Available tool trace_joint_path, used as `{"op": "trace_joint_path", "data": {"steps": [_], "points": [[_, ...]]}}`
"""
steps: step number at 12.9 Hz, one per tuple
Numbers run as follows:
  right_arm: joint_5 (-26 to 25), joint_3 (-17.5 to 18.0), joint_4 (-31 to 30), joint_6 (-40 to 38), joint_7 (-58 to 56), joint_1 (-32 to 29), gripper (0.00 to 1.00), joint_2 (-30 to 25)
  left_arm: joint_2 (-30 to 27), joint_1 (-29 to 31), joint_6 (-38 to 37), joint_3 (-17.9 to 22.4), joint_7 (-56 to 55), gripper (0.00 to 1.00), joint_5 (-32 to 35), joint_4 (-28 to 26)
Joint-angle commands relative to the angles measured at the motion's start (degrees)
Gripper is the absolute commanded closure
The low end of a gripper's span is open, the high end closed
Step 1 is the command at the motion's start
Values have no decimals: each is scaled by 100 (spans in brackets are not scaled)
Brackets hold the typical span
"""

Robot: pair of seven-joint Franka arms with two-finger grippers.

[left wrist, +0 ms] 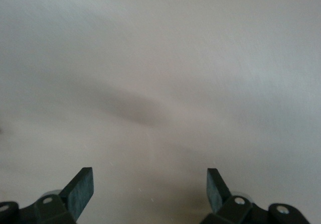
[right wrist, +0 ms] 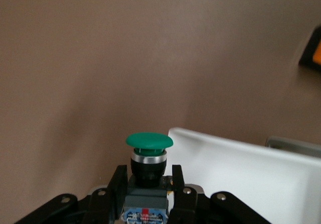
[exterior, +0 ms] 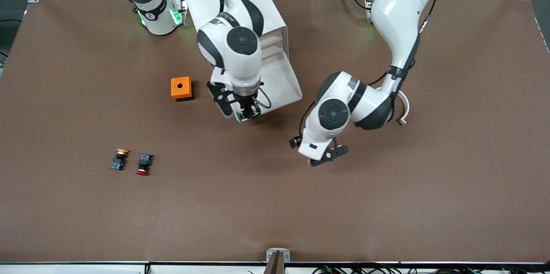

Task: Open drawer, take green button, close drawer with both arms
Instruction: 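Lift the green button out while the left gripper pushes the drawer shut, then place the green button beside the red button with the right gripper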

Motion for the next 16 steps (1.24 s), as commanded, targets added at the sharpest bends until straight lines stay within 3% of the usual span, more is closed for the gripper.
{"op": "trace_joint_path", "data": {"steps": [1,5,11,16], "points": [[-31,87,-9,-88,-1136,-552,97,-155,32,-357,44,24,33,0,41,-41],[-31,95,-9,-62,-3323,-1378,98,-129,32,-806,44,15,-11,0,-538,-454],[285,87,-141,411,-6586,-2443,98,125,32,-1140,26,-125,-405,0,-960,-586],[276,87,-535,1544,-7670,-2874,98,617,-38,-1518,-9,-161,-811,0,-1312,-744]]}}
